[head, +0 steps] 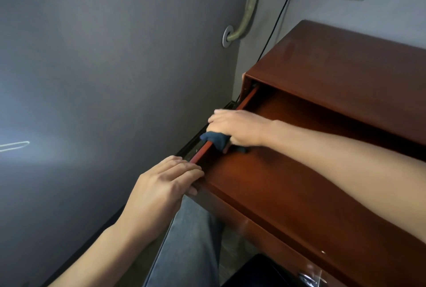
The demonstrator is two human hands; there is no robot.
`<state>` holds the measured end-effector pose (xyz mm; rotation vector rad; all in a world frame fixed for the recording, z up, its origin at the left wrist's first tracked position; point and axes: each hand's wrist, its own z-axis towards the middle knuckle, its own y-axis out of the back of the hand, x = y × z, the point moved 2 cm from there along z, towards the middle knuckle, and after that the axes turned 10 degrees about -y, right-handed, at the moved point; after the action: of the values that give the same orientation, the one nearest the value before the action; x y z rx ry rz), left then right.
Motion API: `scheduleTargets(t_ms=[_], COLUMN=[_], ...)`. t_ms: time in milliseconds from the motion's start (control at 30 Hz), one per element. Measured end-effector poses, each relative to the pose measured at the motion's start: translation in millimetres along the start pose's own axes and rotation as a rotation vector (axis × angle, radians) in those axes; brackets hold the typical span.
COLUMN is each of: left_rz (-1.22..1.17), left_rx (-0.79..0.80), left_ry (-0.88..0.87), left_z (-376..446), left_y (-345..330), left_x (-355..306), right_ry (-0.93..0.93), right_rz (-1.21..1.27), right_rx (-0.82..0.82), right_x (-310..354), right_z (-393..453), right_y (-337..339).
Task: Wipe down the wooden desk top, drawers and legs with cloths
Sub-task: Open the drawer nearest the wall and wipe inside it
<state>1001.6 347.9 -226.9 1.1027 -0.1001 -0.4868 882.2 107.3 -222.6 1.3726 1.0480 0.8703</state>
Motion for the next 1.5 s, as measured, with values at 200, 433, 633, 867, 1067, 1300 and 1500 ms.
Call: scheduleTargets(t_ms=[200, 433, 633, 867, 1067, 1300, 1500], left_rz=[0.036, 0.054, 0.017, 0.02, -0.031, -0.062, -0.057], left_rx=[0.015, 0.213, 0.595, 0.639, 0.694, 0.716, 0.747], left_ry=[0.004, 0.092, 0.124, 0.092, 0.085, 0.117, 0.1], left_z=[5.3, 40.8, 85.2, 78.7, 70.7, 56.5, 54.6], left_y=[8.1, 29.6, -15.9, -26.5, -20.1, -12.7, -10.8], left_x=[-0.8, -9.0, 19.6, 16.7, 12.3, 6.0, 5.0], right_ry=[-0.193, -0.989, -1.361, -1.314, -1.075, -0.643, -1.147], right_rz=[-0.14, 0.502, 0.928, 0.868, 0.757, 0.831, 0.572], right_rx=[-0.37, -0.559, -0.888, -0.512, -0.541, -0.594, -0.589], right_x=[-37.0, -36.1, -36.8, -55.6, -17.8, 59.1, -21.1], right_z=[-21.0, -39.8, -47.6, -22.3, -34.5, -66.6, -24.1], right_y=[3.3, -37.5, -29.6, -13.2, -26.6, -51.2, -48.1])
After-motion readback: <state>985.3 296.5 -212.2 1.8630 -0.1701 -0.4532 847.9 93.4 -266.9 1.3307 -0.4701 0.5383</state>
